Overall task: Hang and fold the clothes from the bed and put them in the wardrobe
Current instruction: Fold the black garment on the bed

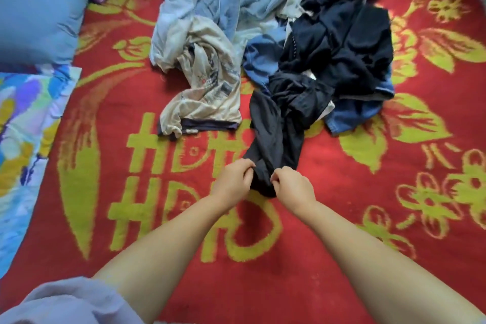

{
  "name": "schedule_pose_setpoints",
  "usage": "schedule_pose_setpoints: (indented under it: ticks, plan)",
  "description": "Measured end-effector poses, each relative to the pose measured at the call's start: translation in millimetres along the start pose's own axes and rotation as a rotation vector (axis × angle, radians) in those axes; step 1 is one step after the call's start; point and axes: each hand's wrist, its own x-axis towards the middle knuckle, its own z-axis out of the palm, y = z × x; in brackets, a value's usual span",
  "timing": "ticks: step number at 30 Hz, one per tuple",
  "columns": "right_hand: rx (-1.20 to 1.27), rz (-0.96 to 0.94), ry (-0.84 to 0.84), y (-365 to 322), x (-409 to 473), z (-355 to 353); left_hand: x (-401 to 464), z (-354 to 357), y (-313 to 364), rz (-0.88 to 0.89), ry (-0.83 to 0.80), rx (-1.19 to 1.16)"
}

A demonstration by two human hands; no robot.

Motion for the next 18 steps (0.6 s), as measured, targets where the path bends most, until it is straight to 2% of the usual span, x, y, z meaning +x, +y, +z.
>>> schedule_pose_setpoints:
  ticks: [3,6,12,16,18]
  plan:
    - [0.088,0.025,0.101,-27.7,-14.8,-74.7,-3.0,-71.9,43.3,0.021,0.147,-0.061]
    - [0.124,-0.003,0.260,-61.6,-30.6,-166.0,1.5,-158.0,95.3,0.136,0.299,-0.061]
    - [0.119,-0.091,0.476,-128.2,-82.0,-329.1,-5.8,-302.6,210.0,0.264,0.459,-0.164]
    - [0.250,-0.213,0.691,-170.1,-128.3,-403.7,-29.5,-359.4,278.1,0.368,0.439,-0.201]
    - [0.361,-0.355,0.684,-192.1,-151.1,-432.3,-44.2,-379.5,307.5,0.424,0.400,-0.154]
